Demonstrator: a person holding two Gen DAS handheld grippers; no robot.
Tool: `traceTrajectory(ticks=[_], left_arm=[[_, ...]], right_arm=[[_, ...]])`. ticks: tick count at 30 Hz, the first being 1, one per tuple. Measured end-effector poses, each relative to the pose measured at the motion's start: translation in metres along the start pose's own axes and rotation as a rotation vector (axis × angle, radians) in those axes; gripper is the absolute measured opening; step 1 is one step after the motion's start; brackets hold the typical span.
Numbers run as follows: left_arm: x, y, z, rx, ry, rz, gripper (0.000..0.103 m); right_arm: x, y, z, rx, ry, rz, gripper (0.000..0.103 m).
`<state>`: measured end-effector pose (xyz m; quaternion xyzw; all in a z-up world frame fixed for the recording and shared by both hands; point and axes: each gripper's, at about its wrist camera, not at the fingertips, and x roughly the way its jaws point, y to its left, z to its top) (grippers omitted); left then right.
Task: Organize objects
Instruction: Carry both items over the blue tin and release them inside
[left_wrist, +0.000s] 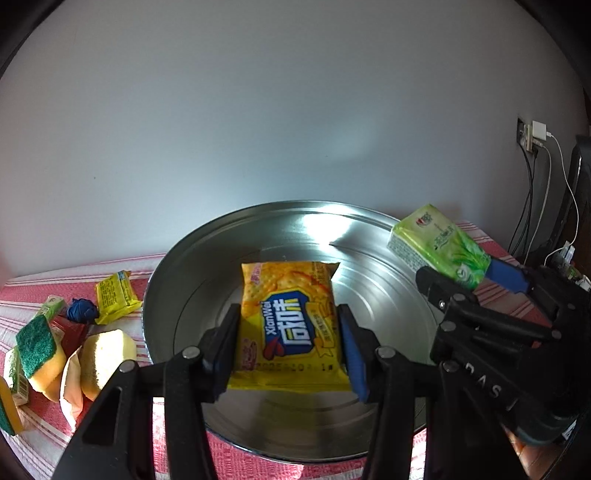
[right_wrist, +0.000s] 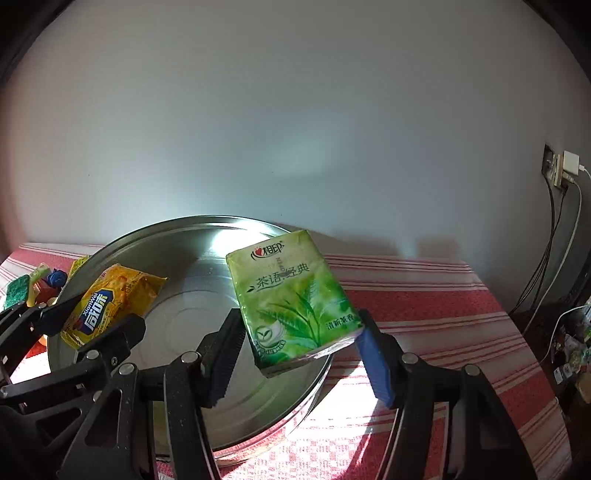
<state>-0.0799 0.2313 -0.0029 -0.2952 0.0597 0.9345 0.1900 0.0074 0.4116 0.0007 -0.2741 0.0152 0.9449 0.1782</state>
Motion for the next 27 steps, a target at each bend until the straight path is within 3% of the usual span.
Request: traceTrajectory(ticks=[13, 16, 18, 21, 27], left_arm=[[-0.003, 0.002, -0.015, -0.004, 0.007, 0.064, 0.051], [-0.008, 0.003, -0.014, 0.008, -0.014, 0.112, 0.062], [-0.011, 0.008, -0.014, -0.012, -0.028, 0.127, 0.081], [-0.019, 0.018, -0.013, -0.050, -0.064, 0.129, 0.102], [-0.039, 0.026, -0.016, -0.063, -0.112, 0.133, 0.102]], right_arm=[[0.010, 0.009, -0.009, -0.089, -0.020, -0.017, 0.066], [0.009, 0.006, -0.009, -0.075, -0.029, -0.003, 0.070], [0.007, 0.003, -0.009, -0.060, -0.037, -0.008, 0.071], [0.001, -0.003, -0.006, -0.015, -0.054, 0.001, 0.071], [-0.012, -0.011, -0.006, 0.066, -0.107, 0.029, 0.076]])
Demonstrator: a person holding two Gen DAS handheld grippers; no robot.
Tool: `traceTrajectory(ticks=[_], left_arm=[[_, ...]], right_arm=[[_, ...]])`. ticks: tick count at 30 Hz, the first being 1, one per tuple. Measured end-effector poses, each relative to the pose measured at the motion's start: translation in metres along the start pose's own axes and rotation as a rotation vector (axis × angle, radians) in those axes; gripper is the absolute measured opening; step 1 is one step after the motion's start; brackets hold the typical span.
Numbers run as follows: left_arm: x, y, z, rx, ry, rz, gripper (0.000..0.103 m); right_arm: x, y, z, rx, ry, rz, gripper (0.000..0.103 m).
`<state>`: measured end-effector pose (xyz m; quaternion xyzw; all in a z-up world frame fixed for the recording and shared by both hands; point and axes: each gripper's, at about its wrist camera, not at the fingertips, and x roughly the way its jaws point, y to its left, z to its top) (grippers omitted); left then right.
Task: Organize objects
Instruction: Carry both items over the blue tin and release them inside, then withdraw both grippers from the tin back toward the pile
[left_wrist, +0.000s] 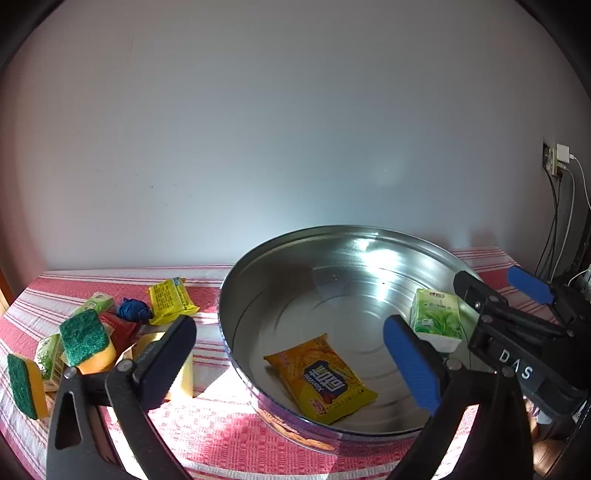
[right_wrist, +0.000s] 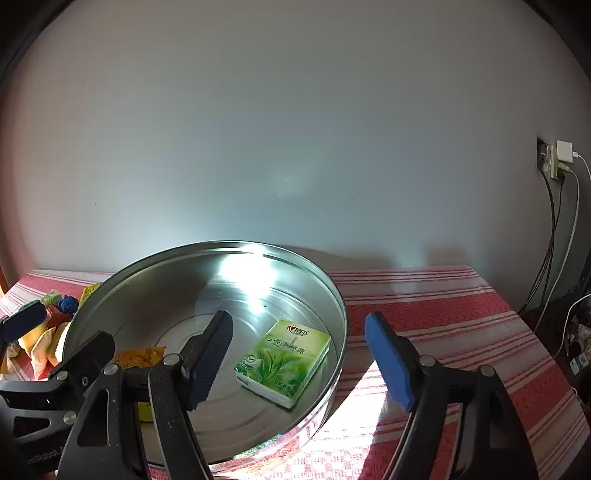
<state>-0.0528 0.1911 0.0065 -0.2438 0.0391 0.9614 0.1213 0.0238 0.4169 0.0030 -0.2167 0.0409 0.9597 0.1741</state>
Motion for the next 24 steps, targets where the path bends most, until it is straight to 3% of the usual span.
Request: traceTrajectory(ticks=[10, 17, 24], left_arm=[[-0.007, 0.018, -0.009, -0.007, -0.019, 0.055, 0.102], [-0.014, 0.029, -0.015, 0.016, -0.054, 0.107, 0.102], [-0.018, 0.040, -0.018, 0.017, -0.059, 0.133, 0.102]], right_arm=[[-0.012, 0.004, -0.004, 0.063, -0.035, 0.028, 0.076], [-0.033, -0.004, -0.007, 0.159, -0.182, 0.006, 0.076], [-0.037, 0.010, -0.010, 0.136, -0.163, -0.067, 0.077]])
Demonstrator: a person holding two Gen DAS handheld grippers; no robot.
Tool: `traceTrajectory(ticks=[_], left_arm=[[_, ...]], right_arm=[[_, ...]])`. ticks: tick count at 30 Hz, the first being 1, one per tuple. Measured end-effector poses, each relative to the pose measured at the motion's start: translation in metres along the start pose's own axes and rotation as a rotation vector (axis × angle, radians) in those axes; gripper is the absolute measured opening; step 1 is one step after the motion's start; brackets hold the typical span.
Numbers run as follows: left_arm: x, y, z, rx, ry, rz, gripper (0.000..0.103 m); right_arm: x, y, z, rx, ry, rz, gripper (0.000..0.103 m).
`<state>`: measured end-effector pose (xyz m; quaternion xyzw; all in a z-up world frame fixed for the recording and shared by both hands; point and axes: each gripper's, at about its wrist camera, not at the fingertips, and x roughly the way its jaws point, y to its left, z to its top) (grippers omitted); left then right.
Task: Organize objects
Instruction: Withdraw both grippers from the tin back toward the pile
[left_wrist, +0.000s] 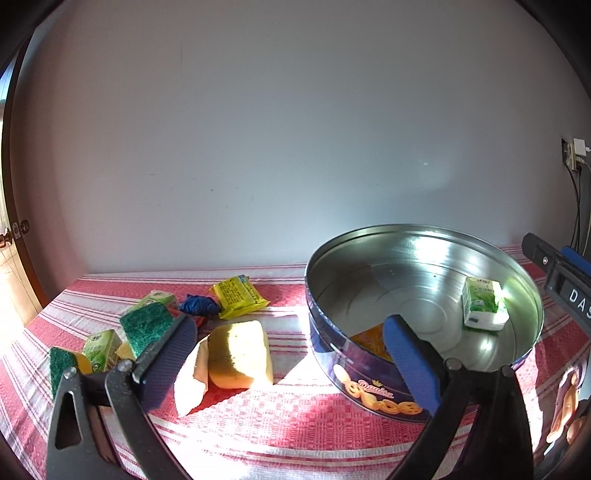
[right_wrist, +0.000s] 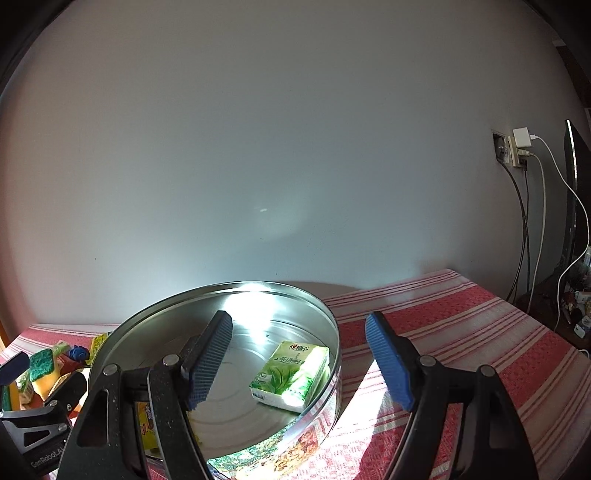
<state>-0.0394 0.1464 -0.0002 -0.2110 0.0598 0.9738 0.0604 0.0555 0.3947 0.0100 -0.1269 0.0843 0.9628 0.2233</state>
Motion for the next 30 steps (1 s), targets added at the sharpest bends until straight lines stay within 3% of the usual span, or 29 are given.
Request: traceTrajectory(ticks=[7, 30], left_arm=[[-0.008, 0.014, -0.003, -0.019, -0.002, 0.008, 0.102], [-0.017, 0.076, -0.013, -0.070, 0.023, 0.028, 0.102]], right_arm=[[-0.012, 0.030, -0.009, -0.093, 0.043, -0.058, 0.077], [-0.039, 0.097, -0.030, -0.134, 0.106, 0.020, 0.077]])
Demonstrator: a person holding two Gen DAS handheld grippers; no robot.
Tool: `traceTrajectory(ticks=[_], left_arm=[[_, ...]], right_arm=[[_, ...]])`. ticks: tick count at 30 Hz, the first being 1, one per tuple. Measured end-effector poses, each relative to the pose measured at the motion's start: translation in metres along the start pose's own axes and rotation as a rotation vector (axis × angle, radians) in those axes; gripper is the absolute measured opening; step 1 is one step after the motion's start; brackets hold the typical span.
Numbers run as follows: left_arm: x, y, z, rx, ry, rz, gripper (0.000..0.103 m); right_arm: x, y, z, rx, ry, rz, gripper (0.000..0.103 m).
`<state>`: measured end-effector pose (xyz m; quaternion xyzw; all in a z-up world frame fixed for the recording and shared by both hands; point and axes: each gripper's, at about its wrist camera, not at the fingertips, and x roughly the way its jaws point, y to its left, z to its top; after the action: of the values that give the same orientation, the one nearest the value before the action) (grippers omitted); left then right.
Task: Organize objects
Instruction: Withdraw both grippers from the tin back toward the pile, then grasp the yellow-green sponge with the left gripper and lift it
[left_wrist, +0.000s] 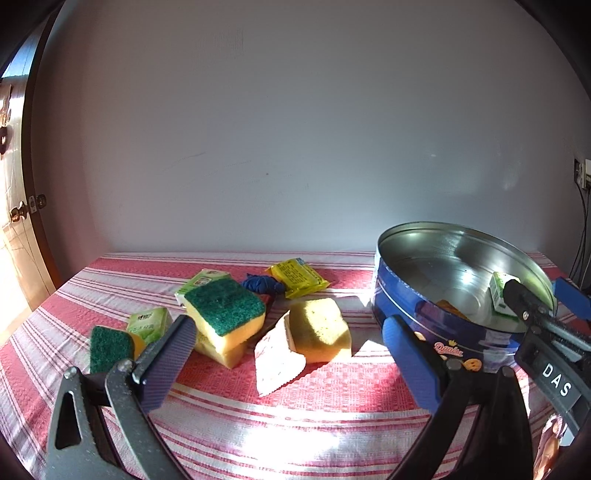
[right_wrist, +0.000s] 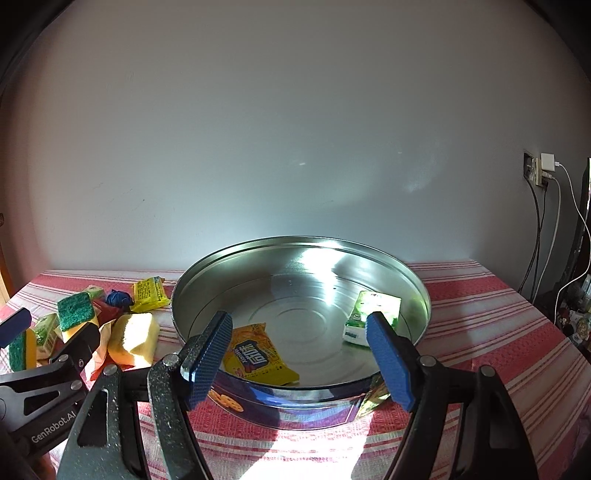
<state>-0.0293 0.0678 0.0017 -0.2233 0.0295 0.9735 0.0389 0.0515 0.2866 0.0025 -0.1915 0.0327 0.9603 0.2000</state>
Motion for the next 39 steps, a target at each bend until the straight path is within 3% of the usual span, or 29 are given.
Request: traceTrajectory(ticks=[26, 33, 39], left_arm=[[0.006, 0.120, -0.013, -0.106, 0.082, 0.143, 0.102], [0.017, 0.158, -0.020, -0.182, 0.171, 0.124, 0.102], [0.034, 0.196, -0.034, -0.336, 0.286, 0.055, 0.103]], right_arm=[[-0.004, 0.105, -0.010, -0.046, 0.086, 0.212, 0.077], [-0.001, 0.123, -0.015, -0.055, 0.136, 0.277, 0.077], [0.000, 0.132, -0.017, -0.059, 0.172, 0.317, 0.077]])
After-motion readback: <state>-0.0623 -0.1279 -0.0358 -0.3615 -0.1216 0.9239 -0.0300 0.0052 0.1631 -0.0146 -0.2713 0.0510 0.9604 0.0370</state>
